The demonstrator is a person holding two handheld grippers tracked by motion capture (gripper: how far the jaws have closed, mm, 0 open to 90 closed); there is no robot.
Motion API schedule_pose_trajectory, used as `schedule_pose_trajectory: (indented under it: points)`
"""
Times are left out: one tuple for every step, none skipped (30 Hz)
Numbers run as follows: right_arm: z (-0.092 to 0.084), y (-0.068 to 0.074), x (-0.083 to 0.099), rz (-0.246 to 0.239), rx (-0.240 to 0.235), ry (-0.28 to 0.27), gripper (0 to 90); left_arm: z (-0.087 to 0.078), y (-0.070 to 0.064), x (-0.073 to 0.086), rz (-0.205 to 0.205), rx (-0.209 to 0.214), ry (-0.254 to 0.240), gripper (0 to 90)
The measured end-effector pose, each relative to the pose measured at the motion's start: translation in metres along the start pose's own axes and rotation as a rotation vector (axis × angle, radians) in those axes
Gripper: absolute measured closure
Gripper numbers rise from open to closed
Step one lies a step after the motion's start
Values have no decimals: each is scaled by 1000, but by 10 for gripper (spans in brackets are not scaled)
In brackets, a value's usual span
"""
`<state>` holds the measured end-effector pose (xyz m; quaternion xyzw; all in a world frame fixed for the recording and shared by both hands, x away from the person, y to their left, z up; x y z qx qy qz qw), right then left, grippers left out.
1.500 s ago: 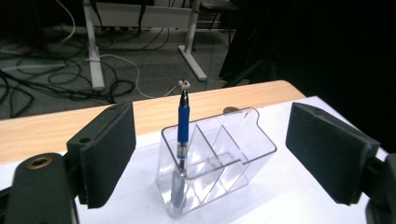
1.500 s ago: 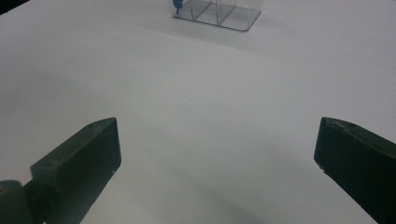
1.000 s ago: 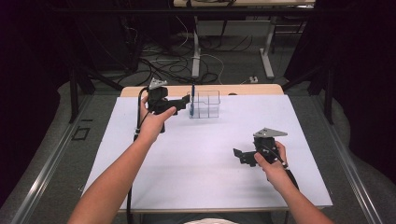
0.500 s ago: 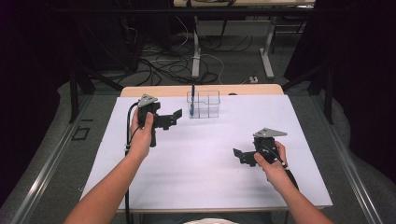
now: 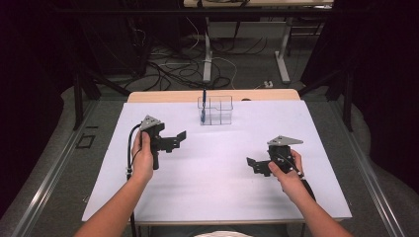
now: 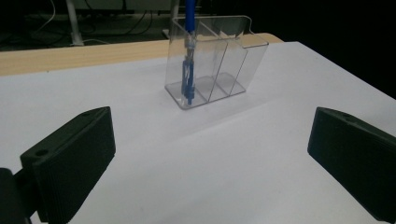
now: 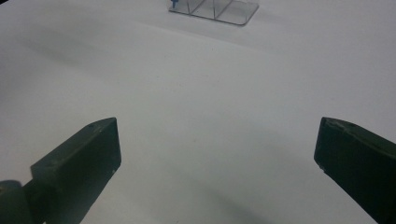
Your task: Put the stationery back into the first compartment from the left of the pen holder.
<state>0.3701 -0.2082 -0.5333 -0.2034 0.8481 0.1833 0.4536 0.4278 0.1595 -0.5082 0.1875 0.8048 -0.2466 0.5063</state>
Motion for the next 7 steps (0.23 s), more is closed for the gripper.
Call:
schedule_pose_trajectory:
  points:
    - [0,0,0,2,1,3,1,-1,1,2,-6,-2,4,7]
    - [0,0,0,2,1,4,1,-1,2,4,-10,-5,9,10]
    - [0,0,0,1,1,4,1,-2,3,6,-12,-7,10,15]
    - [0,0,1,1,0,4,1,-3,4,7,-17,-7,11,18]
    - [1,-1,1,-4,1,4,1,-4,5,8,-19,-5,13,18]
    - [1,-1,1,-3,3,4,1,-5,5,9,-24,-4,13,18]
    - [0,-1,1,1,3,6,1,-6,6,10,-28,-5,13,18]
Point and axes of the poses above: each handheld gripper's, and its own axes: z roughly forward along the jaws, x roughly out of its underside, y roughly to its left, the point moved 3 cm from there along z, roughly forward along the jaws, and after that the axes turned 4 degrees about -y, right-handed, at the moved point
